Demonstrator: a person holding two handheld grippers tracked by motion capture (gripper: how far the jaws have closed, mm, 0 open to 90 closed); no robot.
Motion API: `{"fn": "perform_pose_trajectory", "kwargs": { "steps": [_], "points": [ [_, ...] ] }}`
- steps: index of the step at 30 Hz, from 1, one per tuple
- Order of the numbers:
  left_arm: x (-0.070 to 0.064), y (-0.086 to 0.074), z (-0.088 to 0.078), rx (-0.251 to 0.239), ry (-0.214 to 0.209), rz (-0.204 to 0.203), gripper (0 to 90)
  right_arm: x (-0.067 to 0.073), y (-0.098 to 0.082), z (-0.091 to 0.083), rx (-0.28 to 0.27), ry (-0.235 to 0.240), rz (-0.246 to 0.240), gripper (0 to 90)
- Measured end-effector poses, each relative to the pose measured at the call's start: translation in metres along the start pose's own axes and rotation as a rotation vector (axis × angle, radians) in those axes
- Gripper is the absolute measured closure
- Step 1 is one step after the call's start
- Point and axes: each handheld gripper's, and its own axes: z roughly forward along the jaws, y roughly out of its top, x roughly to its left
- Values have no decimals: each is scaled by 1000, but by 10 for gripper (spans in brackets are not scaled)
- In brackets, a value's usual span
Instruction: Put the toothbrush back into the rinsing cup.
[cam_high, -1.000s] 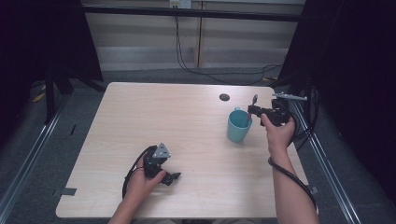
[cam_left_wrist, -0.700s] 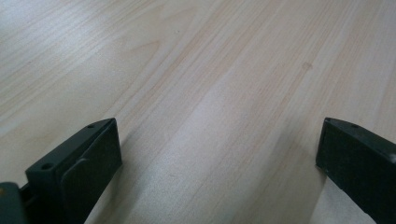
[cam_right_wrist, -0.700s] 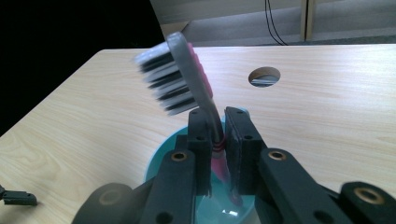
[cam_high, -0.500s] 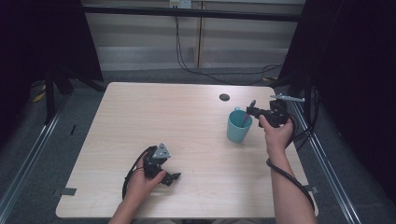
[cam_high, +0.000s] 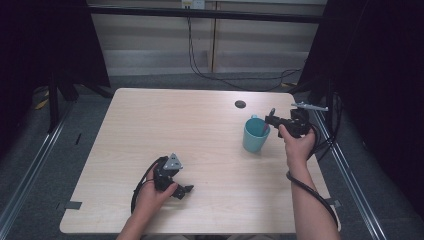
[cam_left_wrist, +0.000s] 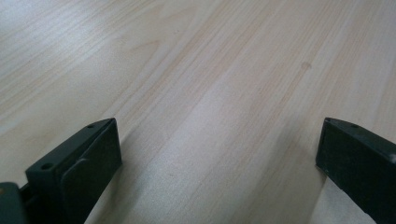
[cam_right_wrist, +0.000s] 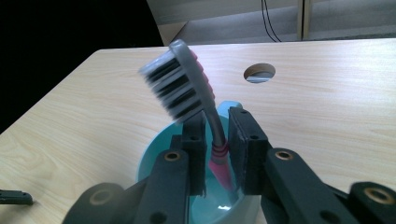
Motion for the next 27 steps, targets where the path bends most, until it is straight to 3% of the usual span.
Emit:
{"fn": "perform_pose_trajectory", "kwargs": {
  "steps": [16,27],
  "points": [
    [0,0,0,1,0,2,0,-3,-2,-1,24,-27,-2,528],
    [0,0,0,1,0,2,0,1,-6,-10,54,-59,-75,379]
  ]
}}
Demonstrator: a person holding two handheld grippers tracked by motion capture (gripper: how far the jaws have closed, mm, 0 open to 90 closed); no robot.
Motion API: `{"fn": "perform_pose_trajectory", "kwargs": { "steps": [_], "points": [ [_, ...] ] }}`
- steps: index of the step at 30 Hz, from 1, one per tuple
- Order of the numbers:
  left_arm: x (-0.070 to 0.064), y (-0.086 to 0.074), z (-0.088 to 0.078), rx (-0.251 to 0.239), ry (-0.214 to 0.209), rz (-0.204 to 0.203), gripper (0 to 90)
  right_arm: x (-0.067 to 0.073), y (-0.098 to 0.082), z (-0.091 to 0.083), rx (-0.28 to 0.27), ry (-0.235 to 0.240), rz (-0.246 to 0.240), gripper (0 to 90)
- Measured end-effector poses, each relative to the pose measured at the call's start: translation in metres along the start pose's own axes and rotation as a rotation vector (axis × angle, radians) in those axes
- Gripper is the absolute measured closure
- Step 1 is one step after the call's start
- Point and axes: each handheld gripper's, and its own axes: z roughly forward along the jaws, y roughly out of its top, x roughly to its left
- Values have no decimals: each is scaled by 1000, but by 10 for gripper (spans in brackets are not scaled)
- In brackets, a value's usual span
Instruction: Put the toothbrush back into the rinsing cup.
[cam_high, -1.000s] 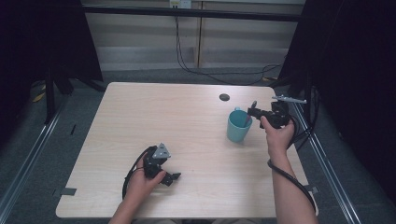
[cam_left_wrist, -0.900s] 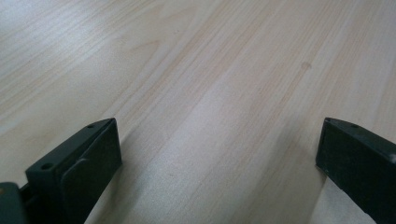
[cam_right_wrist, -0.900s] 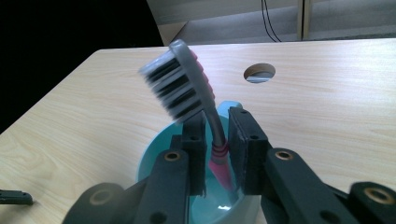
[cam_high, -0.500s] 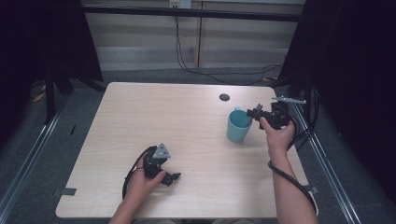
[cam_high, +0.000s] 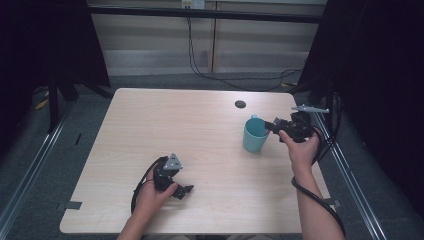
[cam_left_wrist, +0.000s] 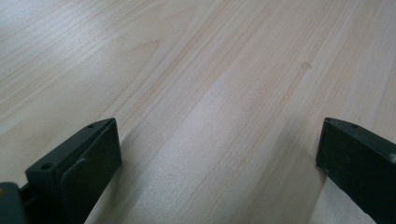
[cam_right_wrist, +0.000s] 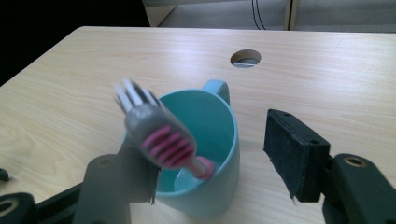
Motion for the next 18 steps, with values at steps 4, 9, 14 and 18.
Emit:
{"fn": "perform_pose_trajectory", "kwargs": {
  "steps": [4,9,14,18],
  "points": [
    [0,0,0,1,0,-1,0,1,-1,-6,3,4,-14,345],
    [0,0,0,1,0,0,0,6,-6,-12,23,9,-58,319],
    [0,0,0,0,0,0,0,11,-11,-18,41,13,-84,294],
    [0,0,0,1,0,-1,0,13,-16,-21,54,32,-97,284]
  ]
}}
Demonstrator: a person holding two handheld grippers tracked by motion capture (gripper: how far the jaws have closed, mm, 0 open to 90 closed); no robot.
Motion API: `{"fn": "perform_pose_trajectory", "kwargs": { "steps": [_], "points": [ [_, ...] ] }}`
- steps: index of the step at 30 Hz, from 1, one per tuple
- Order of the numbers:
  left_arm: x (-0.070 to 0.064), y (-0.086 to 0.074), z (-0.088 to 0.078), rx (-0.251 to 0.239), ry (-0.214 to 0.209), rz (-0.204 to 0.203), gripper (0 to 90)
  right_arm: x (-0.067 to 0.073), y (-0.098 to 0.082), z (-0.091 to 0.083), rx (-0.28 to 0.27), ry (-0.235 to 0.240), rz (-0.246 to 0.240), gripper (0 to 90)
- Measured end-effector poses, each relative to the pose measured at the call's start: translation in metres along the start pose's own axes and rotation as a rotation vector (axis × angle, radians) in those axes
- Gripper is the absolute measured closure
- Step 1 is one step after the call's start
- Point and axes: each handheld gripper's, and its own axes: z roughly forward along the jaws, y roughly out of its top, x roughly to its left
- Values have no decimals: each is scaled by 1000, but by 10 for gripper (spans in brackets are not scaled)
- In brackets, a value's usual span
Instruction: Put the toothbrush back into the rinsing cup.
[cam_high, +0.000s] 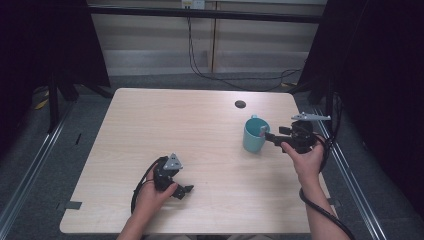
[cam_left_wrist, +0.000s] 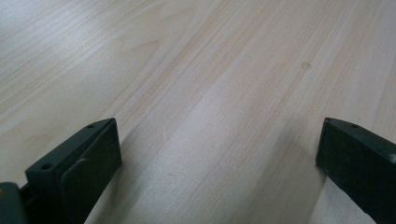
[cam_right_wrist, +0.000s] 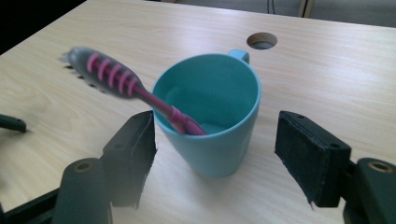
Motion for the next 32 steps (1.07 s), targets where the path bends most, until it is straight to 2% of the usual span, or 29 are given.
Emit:
{"fn": "perform_pose_trajectory", "kwargs": {
  "steps": [12,14,19,27,32],
  "points": [
    [0,0,0,-2,-1,1,0,14,-23,-2,-3,61,-25,267],
    [0,0,0,-2,-1,1,0,22,-33,1,17,74,-53,260],
    [0,0,0,-1,0,1,0,33,-49,6,45,84,-91,249],
    [0,0,0,-2,0,1,0,44,-75,15,94,110,-117,231],
    [0,0,0,-3,-1,1,0,49,-82,17,110,116,-134,232]
  ]
}}
